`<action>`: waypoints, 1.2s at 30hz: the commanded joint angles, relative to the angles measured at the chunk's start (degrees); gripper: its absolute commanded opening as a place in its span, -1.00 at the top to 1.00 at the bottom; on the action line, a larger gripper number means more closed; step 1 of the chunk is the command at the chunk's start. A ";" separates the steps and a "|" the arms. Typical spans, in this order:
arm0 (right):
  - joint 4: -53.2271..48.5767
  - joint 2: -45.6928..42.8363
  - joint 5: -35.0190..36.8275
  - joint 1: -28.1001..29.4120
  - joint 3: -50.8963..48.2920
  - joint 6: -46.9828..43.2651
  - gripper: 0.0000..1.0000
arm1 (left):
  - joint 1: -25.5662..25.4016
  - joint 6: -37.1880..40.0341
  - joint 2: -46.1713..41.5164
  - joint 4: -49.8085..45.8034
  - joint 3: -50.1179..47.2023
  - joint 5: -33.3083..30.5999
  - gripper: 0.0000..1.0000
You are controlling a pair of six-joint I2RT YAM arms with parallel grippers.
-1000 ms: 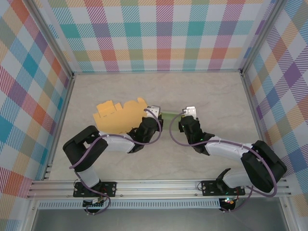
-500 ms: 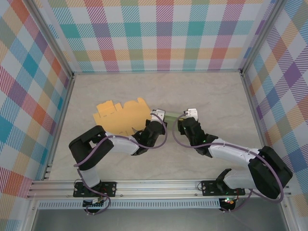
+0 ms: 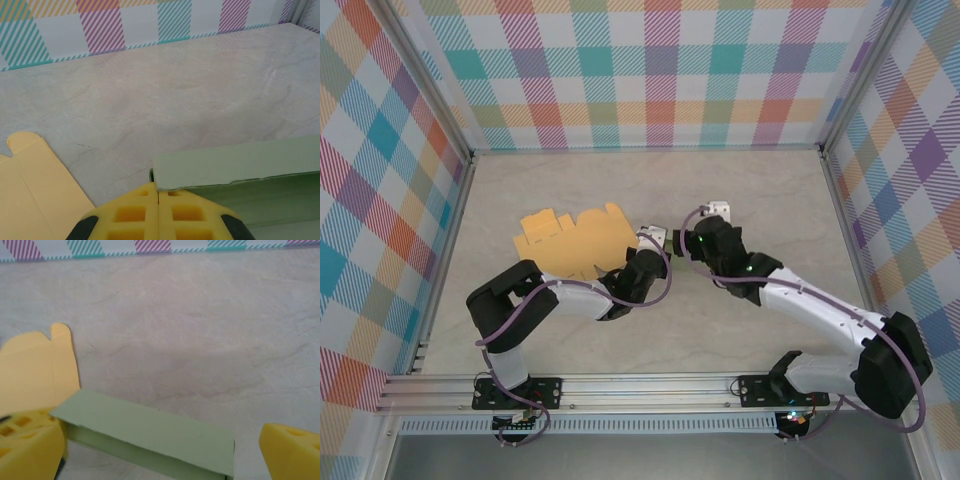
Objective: Fold the paper box
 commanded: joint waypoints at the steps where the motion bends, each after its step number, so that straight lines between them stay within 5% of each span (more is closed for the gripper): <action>1: -12.82 3.61 -0.79 -0.90 6.60 4.20 -1.00 | -0.75 -0.65 2.05 -5.72 0.38 0.60 1.00; 18: -12.47 6.60 -21.08 -13.96 3.56 10.91 -0.89 | -0.78 -1.92 1.97 -7.03 0.84 1.02 1.00; 31: -8.08 9.39 -24.32 -17.45 -1.34 11.71 -0.52 | -0.78 -1.99 1.84 -7.69 0.66 1.12 1.00; 36: -6.66 9.90 -24.52 -17.83 -2.97 12.23 -0.39 | -0.78 -2.74 1.27 -12.00 0.94 1.36 0.74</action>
